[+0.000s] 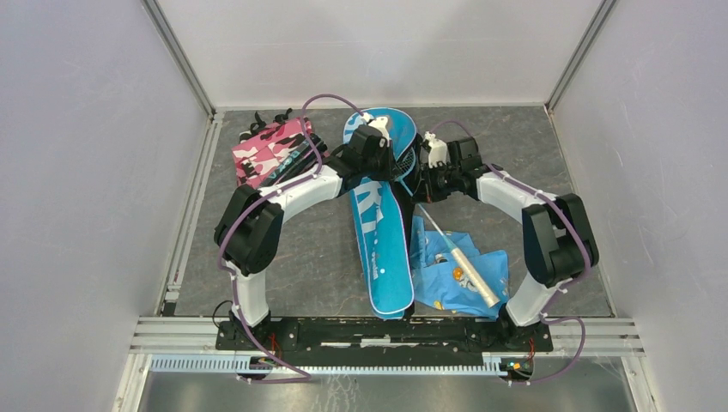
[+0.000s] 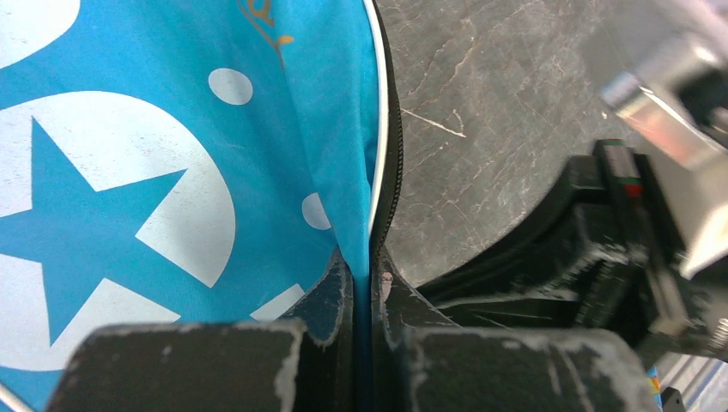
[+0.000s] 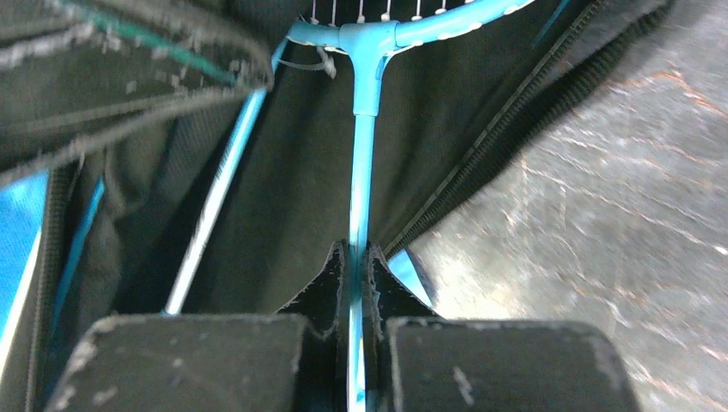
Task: Pack up the badminton gear
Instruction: Place the racket in the racket bag.
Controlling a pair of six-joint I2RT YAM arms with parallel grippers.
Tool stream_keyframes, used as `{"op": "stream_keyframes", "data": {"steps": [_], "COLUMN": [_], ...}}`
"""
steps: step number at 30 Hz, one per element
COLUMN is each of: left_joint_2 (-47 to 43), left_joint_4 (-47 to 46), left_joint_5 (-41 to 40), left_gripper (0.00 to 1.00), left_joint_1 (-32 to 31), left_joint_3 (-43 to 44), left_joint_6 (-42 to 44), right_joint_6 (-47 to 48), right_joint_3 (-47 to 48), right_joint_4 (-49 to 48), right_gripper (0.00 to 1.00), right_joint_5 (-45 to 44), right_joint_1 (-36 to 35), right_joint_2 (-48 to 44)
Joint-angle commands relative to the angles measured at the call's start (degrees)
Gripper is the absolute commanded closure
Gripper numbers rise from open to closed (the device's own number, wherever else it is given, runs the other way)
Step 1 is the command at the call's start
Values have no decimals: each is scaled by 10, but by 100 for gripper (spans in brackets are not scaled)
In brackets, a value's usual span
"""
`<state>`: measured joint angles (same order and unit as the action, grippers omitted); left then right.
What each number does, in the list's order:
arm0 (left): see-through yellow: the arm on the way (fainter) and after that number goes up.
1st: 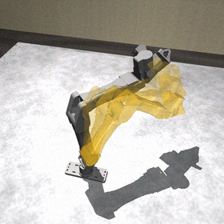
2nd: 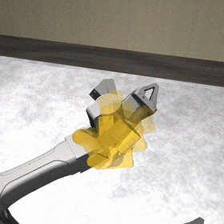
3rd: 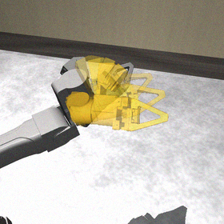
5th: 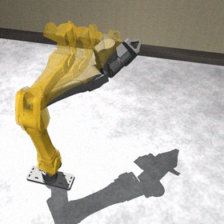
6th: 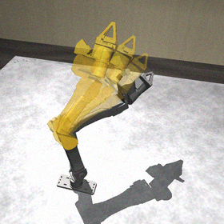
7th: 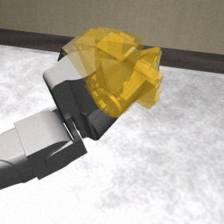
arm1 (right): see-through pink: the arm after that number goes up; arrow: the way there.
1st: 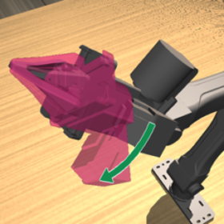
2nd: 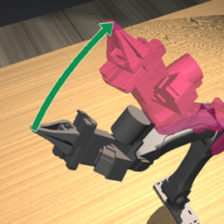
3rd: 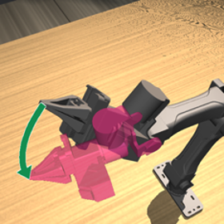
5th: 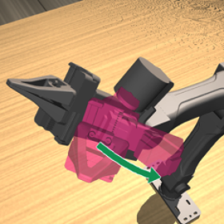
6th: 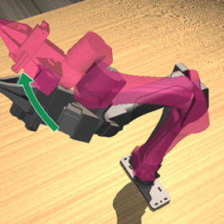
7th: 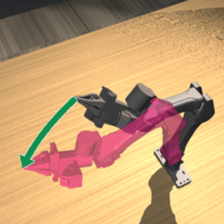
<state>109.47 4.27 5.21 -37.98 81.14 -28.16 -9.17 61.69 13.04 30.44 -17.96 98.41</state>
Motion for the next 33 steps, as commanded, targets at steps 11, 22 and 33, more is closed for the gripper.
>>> {"op": "stream_keyframes", "data": {"steps": [11,22,33], "left_joint_2": [-57,-67,-70], "left_joint_4": [-92,-105,-105], "left_joint_5": [87,84,85], "left_gripper": [98,98,98], "left_joint_1": [-13,8,10], "left_joint_3": [-44,-52,-54], "left_joint_6": [-52,-26,-25], "right_joint_6": [-184,-40,-43], "right_joint_3": [57,16,-96], "right_joint_4": [-279,-156,-188], "right_gripper": [84,47,34], "right_joint_5": [108,155,181], "right_joint_1": [-16,8,12], "right_joint_2": [99,61,13]}}
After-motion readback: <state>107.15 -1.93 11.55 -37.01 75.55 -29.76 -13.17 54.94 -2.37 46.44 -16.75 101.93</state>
